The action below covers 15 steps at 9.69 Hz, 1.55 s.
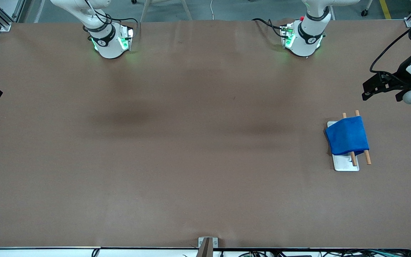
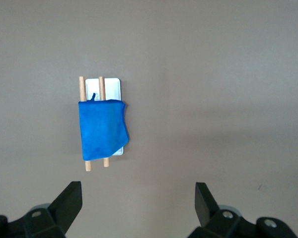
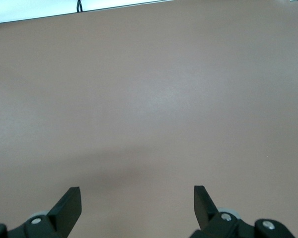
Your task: Right arm passes towel to left arm to hang
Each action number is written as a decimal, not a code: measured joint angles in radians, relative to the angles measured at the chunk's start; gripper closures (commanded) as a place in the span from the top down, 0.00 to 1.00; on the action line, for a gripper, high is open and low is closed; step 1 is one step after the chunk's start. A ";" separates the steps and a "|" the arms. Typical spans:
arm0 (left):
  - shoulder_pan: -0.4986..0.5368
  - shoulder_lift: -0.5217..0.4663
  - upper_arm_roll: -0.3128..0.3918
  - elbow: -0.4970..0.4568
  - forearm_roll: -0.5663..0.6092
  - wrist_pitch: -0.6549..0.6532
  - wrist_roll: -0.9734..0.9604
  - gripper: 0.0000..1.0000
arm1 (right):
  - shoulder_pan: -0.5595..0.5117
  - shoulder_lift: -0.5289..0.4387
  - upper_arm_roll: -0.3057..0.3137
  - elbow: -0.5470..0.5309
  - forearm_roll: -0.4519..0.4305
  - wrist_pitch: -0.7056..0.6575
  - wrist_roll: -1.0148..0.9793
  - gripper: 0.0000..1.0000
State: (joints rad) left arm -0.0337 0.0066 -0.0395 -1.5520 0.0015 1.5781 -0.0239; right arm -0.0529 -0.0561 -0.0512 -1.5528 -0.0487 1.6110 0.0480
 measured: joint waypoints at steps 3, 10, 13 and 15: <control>0.000 -0.014 0.002 -0.024 -0.019 -0.008 0.000 1.00 | 0.000 0.000 -0.002 0.000 0.000 0.006 0.000 1.00; 0.000 -0.038 0.007 -0.017 -0.020 -0.007 -0.004 1.00 | -0.001 0.000 -0.002 0.002 0.000 0.022 -0.001 1.00; 0.001 -0.040 0.019 -0.005 -0.020 -0.011 -0.004 1.00 | -0.001 0.000 -0.003 -0.006 0.014 0.015 0.000 1.00; 0.001 -0.040 0.033 -0.005 -0.020 -0.033 -0.004 1.00 | -0.010 0.000 -0.005 -0.013 0.024 0.007 -0.001 1.00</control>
State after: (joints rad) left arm -0.0327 -0.0333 -0.0067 -1.5574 -0.0190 1.5451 -0.0280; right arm -0.0628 -0.0558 -0.0567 -1.5658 -0.0243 1.6183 0.0475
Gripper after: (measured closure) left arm 0.000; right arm 0.000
